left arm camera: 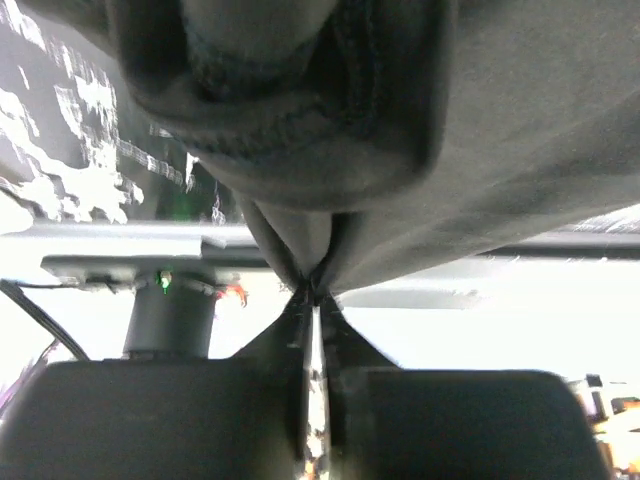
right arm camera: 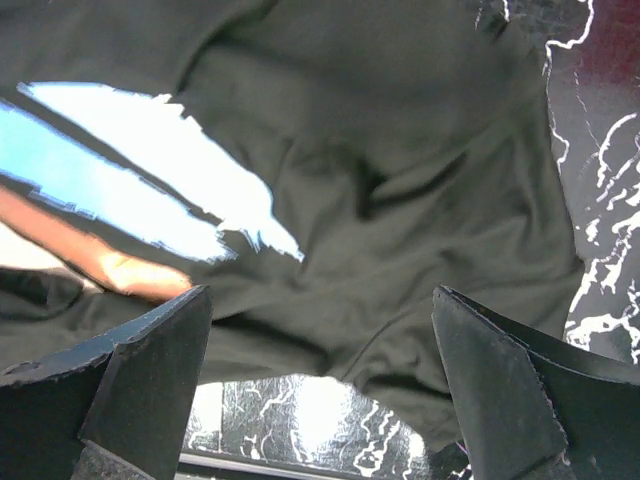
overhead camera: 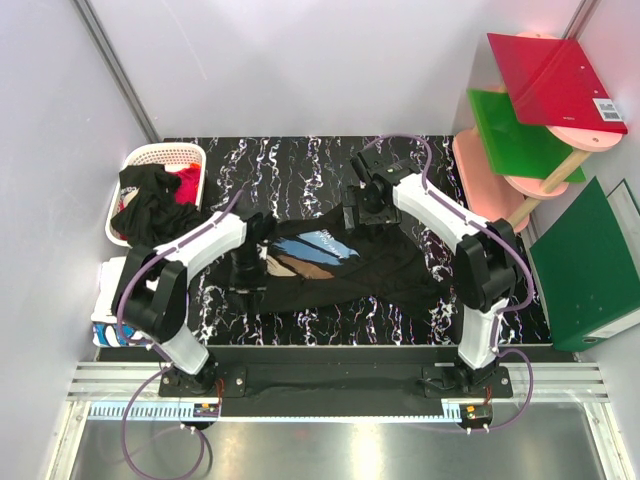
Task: Fold and stack the t-shirts
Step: Flatten out the tshirt
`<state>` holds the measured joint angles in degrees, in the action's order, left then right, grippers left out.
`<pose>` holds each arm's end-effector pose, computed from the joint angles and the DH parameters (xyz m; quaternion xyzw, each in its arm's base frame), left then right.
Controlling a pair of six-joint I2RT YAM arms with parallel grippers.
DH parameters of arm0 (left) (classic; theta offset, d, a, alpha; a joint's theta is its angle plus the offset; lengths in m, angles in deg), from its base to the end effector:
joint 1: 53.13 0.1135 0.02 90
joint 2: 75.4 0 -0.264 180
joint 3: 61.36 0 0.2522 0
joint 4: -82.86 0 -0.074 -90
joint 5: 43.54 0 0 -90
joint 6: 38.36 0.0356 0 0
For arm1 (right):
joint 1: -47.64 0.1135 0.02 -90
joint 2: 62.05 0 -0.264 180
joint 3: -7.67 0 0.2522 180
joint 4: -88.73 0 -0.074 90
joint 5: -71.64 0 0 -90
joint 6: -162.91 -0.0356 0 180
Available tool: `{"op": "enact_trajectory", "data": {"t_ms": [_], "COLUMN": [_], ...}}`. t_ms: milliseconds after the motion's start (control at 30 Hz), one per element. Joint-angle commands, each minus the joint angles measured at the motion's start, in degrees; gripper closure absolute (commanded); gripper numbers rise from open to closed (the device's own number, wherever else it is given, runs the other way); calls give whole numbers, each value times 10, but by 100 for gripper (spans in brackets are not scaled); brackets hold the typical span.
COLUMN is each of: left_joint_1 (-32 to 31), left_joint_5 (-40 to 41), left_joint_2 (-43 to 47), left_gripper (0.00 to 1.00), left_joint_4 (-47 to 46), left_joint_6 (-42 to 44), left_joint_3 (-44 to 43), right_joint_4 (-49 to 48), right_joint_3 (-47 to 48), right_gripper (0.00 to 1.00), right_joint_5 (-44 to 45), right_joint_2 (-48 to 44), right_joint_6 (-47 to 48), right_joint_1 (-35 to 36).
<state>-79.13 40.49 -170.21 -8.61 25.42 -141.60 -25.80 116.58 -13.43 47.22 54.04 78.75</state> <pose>0.2333 -0.1179 0.2066 0.0078 -0.9921 -0.0037 0.1251 0.3476 0.2062 0.2613 -0.0952 0.9723 0.0502 0.2074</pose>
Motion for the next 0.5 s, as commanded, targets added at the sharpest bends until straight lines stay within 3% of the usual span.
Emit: {"op": "enact_trajectory", "data": {"t_ms": [0, 33, 200, 467], "left_joint_1": [-2, -2, -2, -2], "left_joint_5": [-27, -24, 18, 38], "left_joint_2": [51, 58, 82, 41], "left_gripper": [8, 1, 1, 1], "left_joint_4": [33, 36, 60, 71], "left_joint_6": [-2, -2, -7, -19], "left_joint_3": [40, 39, -29, -140], "right_joint_4": [-12, -12, -32, -21], "right_joint_3": [40, 59, 125, 256], "right_gripper": [2, 2, 2, 10], "right_joint_5": [3, 5, -39, -120], "right_joint_2": [30, 35, 76, 184], "right_joint_6": [9, 11, 22, 5], "right_joint_1": [-4, -4, -11, -11]}}
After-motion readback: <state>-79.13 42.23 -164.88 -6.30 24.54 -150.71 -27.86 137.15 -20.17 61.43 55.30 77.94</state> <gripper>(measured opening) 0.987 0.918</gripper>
